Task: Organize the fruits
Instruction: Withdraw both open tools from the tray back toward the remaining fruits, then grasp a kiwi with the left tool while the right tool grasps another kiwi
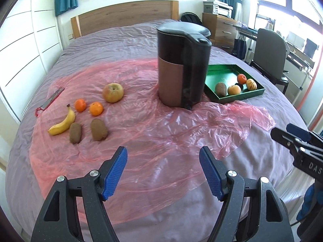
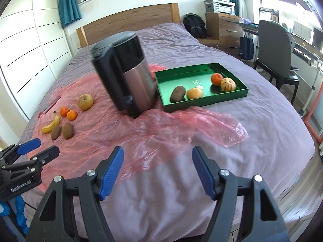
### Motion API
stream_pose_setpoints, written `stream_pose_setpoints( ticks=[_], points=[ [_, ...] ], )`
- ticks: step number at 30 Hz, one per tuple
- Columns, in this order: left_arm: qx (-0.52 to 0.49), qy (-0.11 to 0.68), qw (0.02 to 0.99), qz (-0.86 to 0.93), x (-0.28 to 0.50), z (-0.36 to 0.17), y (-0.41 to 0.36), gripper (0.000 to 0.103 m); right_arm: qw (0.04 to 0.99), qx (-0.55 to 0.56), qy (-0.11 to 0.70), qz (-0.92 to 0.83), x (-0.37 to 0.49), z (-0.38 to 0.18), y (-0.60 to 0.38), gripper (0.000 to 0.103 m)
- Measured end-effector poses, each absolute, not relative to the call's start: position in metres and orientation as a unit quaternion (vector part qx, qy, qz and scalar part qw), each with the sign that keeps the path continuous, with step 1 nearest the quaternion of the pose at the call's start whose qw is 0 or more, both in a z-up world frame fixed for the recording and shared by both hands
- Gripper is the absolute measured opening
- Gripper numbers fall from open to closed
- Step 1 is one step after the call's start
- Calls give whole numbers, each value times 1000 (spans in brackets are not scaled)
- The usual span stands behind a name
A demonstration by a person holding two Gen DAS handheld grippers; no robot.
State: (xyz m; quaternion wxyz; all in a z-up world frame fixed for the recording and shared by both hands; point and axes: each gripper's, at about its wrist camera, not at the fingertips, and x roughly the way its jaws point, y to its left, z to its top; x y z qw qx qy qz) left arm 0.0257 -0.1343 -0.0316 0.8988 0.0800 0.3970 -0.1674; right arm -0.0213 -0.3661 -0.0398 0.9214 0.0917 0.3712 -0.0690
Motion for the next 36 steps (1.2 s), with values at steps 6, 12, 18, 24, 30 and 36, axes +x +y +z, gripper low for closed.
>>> stream_pose_setpoints(
  ticks=[6, 12, 18, 24, 30, 36],
  points=[
    [67, 378, 912, -141, 20, -25, -93, 74, 922, 69, 379, -29, -20, -33, -324, 98],
    [43, 385, 916, -108, 32, -37, -46, 74, 923, 46, 381, 21, -5, -41, -284, 98],
    [20, 404, 911, -79, 44, -64, -9, 74, 916, 38, 393, 70, 9, -65, -255, 98],
    [-1, 420, 906, -56, 56, -83, 22, 74, 908, 37, 406, 99, 30, -86, -238, 98],
    [-16, 426, 903, -46, 73, -93, 44, 74, 900, 31, 415, 127, 57, -99, -217, 98],
    [-20, 434, 900, -40, 97, -106, 67, 74, 893, 18, 421, 157, 93, -106, -188, 98]
  ],
)
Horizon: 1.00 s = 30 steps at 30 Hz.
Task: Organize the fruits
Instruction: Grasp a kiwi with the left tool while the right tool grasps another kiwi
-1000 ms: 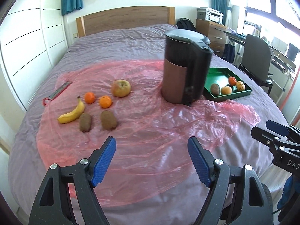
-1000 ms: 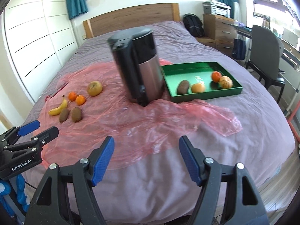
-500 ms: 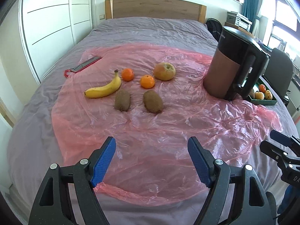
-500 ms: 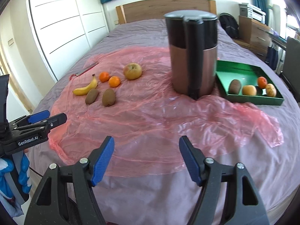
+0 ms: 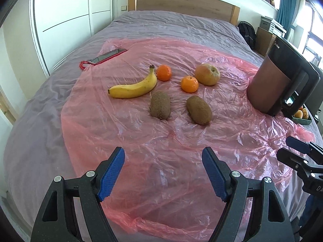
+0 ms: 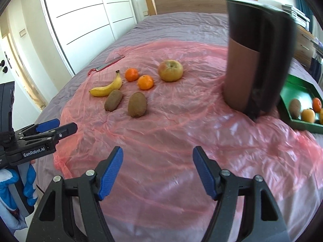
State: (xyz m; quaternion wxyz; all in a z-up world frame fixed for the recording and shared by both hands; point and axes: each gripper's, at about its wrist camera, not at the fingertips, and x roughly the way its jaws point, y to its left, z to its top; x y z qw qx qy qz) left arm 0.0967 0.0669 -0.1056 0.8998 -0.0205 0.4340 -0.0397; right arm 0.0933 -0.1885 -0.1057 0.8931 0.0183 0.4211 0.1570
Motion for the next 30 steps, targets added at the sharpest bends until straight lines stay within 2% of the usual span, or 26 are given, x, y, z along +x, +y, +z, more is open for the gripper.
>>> stream_pose_setpoints(
  ticks=[7, 9, 11, 12, 15, 17, 19, 23, 24, 26, 30],
  points=[
    [-32, 445, 894, -43, 137, -122, 81, 74, 882, 4, 426, 201, 149, -122, -139, 97],
    [-31, 447, 893, -47, 153, -129, 82, 74, 879, -3, 429, 210, 166, -132, -126, 94],
    [-26, 453, 890, -49, 170, -136, 80, 73, 872, 0, 438, 217, 186, -143, -116, 80],
    [-24, 457, 888, -51, 178, -140, 79, 73, 870, 1, 443, 218, 194, -148, -113, 77],
    [-11, 475, 878, -63, 199, -149, 74, 70, 864, 0, 455, 213, 215, -159, -106, 73],
    [-3, 484, 872, -65, 209, -151, 73, 68, 855, 11, 473, 213, 228, -164, -105, 65],
    [-2, 495, 866, -66, 217, -153, 74, 67, 849, 13, 485, 212, 235, -167, -102, 63],
    [-1, 520, 851, -75, 230, -160, 75, 59, 834, 13, 511, 209, 247, -171, -97, 47],
    [-1, 525, 848, -78, 232, -161, 75, 57, 831, 11, 517, 207, 249, -172, -97, 46],
    [3, 531, 843, -82, 237, -162, 74, 56, 827, 8, 525, 202, 254, -173, -95, 38],
    [9, 545, 833, -90, 244, -167, 75, 51, 817, 1, 541, 199, 262, -176, -91, 35]
  ],
)
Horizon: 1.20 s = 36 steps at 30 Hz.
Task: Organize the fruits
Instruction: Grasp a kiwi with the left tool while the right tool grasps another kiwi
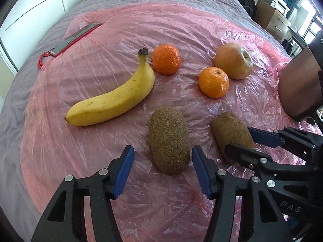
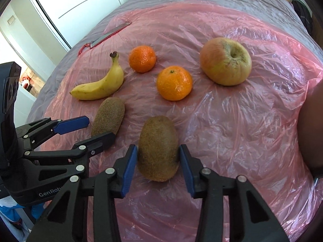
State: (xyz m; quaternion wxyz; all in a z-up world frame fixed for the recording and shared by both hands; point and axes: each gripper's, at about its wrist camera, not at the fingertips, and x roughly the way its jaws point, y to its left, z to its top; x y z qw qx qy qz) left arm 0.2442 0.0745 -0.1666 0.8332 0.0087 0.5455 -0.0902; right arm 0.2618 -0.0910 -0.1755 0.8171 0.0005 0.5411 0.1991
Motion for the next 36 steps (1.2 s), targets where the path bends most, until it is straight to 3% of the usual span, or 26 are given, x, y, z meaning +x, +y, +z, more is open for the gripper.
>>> stream_pose_setpoints(
  ticks=[9, 22, 25, 36],
  points=[
    [-10, 571, 815, -103, 257, -180, 79, 48, 790, -6, 576, 210, 273, -188, -81, 28],
    [-35, 600, 792, -108, 275, -188, 76, 48, 772, 16, 596, 220, 279, -190, -91, 27],
    [-39, 598, 794, -104, 276, -186, 78, 36, 770, 14, 599, 220, 280, -190, -91, 27],
    [-48, 589, 801, -94, 266, -165, 83, 34, 768, 42, 595, 233, 282, -175, -94, 24]
  ],
)
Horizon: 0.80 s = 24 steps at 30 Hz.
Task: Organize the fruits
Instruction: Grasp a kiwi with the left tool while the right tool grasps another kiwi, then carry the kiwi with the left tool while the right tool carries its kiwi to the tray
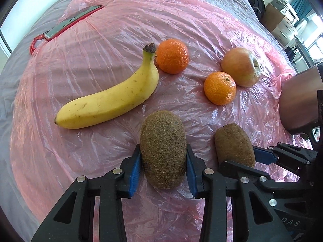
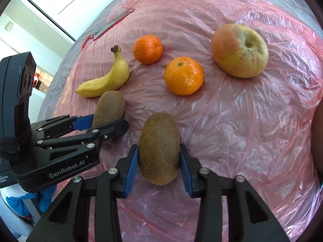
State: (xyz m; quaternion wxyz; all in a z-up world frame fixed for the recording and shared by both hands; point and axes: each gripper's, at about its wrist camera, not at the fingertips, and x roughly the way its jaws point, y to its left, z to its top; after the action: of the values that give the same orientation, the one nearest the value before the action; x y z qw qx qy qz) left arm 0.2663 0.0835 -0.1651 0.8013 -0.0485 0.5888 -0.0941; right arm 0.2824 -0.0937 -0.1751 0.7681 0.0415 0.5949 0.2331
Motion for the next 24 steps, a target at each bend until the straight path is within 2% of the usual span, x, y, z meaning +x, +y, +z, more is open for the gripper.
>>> stream_pose_setpoints(
  ticks=[14, 24],
  points=[
    [-22, 578, 809, -102, 234, -124, 66, 34, 775, 54, 580, 245, 238, -133, -121, 24],
    [54, 580, 795, -171, 205, -101, 1, 34, 775, 66, 588, 222, 195, -116, -171, 24]
  ],
)
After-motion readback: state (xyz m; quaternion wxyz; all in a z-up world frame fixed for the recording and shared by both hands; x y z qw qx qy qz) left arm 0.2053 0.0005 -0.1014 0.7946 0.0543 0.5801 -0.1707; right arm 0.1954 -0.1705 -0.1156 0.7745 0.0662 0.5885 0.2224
